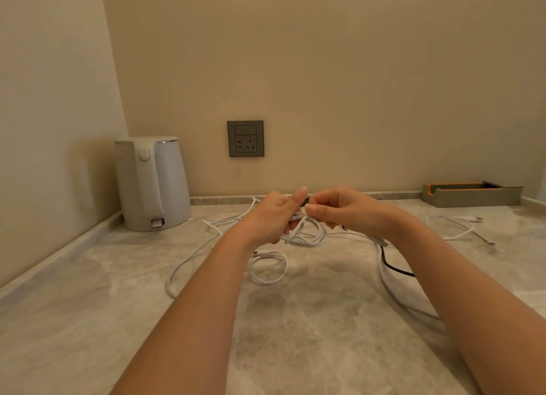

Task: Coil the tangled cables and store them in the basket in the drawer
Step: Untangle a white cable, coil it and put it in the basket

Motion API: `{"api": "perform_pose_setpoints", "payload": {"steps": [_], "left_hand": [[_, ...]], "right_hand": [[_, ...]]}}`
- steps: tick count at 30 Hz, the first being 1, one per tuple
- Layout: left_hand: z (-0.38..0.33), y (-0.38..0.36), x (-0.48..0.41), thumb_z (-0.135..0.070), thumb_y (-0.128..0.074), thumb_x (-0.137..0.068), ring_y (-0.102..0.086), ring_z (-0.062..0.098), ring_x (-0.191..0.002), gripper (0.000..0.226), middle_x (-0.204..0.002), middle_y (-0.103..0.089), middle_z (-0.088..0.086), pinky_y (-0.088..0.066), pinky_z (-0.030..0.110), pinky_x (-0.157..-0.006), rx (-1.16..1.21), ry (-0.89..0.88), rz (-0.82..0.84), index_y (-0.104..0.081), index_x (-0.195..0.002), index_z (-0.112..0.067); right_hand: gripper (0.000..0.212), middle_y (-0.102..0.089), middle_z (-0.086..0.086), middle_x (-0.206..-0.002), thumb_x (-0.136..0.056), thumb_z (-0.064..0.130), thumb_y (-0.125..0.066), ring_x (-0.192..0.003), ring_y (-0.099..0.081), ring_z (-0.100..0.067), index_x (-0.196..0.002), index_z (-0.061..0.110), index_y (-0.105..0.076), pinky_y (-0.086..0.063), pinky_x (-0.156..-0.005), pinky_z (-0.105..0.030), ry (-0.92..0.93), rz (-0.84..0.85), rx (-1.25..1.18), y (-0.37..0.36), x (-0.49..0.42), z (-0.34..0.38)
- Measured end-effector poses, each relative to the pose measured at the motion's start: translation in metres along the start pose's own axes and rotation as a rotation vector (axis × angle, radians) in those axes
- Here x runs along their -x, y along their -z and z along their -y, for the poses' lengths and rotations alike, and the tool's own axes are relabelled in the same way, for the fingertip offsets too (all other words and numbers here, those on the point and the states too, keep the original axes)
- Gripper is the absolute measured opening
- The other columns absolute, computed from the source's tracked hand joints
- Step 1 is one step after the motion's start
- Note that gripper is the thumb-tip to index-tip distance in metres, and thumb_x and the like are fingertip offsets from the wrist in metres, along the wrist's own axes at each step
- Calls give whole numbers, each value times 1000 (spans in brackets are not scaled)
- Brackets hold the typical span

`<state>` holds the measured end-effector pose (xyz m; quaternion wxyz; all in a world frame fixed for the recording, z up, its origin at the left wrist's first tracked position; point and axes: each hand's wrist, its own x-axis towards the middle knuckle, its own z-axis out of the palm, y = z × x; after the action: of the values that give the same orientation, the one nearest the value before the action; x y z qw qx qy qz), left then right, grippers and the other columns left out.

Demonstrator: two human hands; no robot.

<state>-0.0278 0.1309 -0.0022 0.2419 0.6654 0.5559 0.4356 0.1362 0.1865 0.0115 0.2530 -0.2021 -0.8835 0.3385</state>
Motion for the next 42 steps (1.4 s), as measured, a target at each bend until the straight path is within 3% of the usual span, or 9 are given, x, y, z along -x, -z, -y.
{"api": "perform_pose_setpoints", "payload": {"steps": [4,10,18,22,25,28,33,37,42], "left_hand": [[-10,-3,3,-52,-33,-97,-28,9,-39,63,-43,-39,-7,-23,20,-42,269,46,113,-50,-46,-20],[-5,0,-3,-47,-48,-93,-26,8,-31,50,-42,-35,-1,-22,15,-36,500,92,-136,-46,-58,-10],[11,16,-8,-20,-41,-95,-30,14,-42,34,-56,-42,4,-24,19,-39,518,330,-700,-49,-64,-9],[23,21,-12,-21,-41,-95,-36,20,-52,40,-58,-45,6,-29,29,-52,325,337,-823,-48,-58,-8],[22,9,-10,-19,-41,-96,-37,24,-53,49,-50,-41,5,-28,32,-53,21,207,-753,-41,-48,-10],[19,-4,-9,-22,-41,-97,-44,25,-55,51,-50,-45,5,-34,33,-56,-95,146,-656,-44,-48,-11],[17,-9,-12,-32,-28,-104,-50,22,-52,55,-58,-50,7,-42,30,-48,-15,85,-542,-48,-58,-8],[14,-17,-10,-34,-24,-104,-50,8,-32,54,-59,-49,11,-33,18,-34,-14,86,-462,-44,-63,-7],[10,-22,-9,-33,-24,-104,-53,13,-40,55,-61,-53,10,-35,16,-34,-12,69,-453,-53,-72,-1]], "right_hand": [[55,-39,-17,-62,-88,48,-51,-57,-37,-10,-89,-6,-62,-33,-55,-23,23,-132,0,-1,-5,0],[32,-44,15,-44,-100,14,-44,-42,-33,0,-72,13,-59,-30,-47,-22,-52,-372,-142,-34,-19,-9],[20,-62,-9,-85,-100,25,-40,-78,-56,-30,-92,12,-53,-38,-62,-35,74,-239,755,-72,-18,12],[33,-57,-6,-55,-78,10,-73,-42,-38,-28,-61,14,-46,-24,-43,-29,320,-438,970,-78,-23,26],[24,-55,-3,-50,-69,5,-77,-37,-44,-29,-64,10,-53,-26,-37,-26,371,-525,880,-73,-20,21],[14,-58,2,-60,-87,14,-64,-55,-55,-22,-94,11,-53,-43,-56,-36,204,-501,536,-61,-17,14],[15,-61,-2,-55,-85,15,-69,-41,-51,-10,-81,12,-54,-48,-52,-33,41,-583,57,-46,-15,9],[13,-60,1,-54,-86,16,-67,-41,-51,-9,-76,9,-64,-47,-51,-31,-32,-632,48,-42,-16,-2],[20,-56,2,-58,-91,17,-60,-62,-59,-22,-75,6,-64,-50,-66,-42,-45,-629,234,-48,-18,-1]]}}
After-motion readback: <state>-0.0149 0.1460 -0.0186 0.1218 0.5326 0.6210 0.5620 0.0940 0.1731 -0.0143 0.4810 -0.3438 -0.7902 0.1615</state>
